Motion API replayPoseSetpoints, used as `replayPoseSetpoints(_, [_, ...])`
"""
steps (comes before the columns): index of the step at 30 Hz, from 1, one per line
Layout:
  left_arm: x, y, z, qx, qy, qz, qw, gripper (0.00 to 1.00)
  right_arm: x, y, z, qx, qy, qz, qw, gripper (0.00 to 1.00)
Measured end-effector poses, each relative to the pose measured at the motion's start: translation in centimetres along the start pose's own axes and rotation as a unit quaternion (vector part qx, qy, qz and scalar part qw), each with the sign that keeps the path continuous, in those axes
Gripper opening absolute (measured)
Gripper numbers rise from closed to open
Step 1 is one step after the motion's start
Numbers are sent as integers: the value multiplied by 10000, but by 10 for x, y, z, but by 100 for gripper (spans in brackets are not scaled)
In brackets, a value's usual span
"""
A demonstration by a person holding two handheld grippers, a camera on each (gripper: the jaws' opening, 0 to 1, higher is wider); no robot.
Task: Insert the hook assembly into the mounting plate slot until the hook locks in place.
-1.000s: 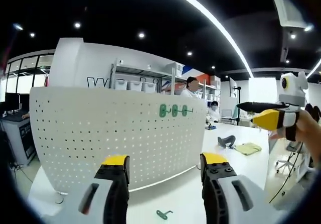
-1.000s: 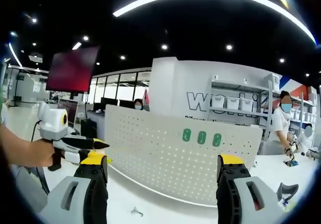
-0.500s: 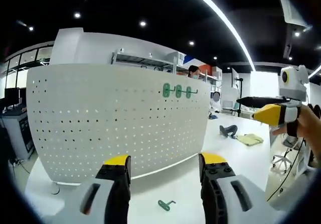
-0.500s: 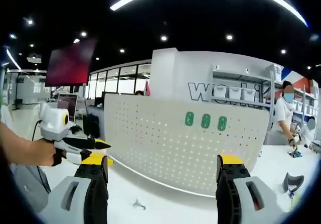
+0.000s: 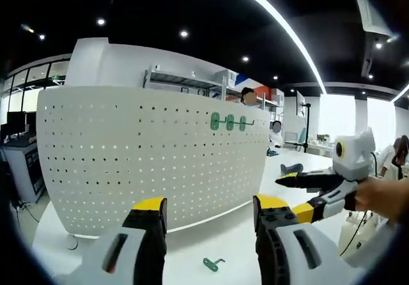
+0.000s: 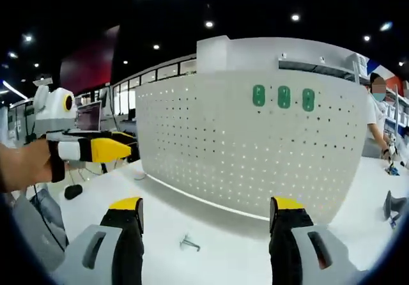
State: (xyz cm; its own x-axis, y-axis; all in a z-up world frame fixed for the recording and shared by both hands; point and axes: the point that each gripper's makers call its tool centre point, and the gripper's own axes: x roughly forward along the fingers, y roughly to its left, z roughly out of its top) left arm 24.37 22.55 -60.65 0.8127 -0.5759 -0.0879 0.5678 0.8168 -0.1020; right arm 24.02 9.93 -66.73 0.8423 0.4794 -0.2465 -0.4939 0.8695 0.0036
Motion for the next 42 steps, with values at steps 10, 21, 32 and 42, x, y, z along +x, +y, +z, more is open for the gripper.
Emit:
replayPoseSetpoints(10, [-8, -3, 5, 88, -13, -121, 9999, 56, 25, 8, -43, 204, 473, 222, 9984, 75])
replayPoseSetpoints(21, [-18, -6, -2, 239, 166, -245, 9993, 56, 42, 18, -73, 242, 860, 459, 9949, 66])
replayPoseSetpoints(32, [-24, -14, -18, 416, 469, -459, 9970, 55, 53, 22, -99, 355, 1161, 618, 9907, 48])
replayPoseSetpoints(42, [-26, -18, -27, 433, 601, -570, 9956, 54, 63, 29, -117, 712, 1464, 738, 9839, 27])
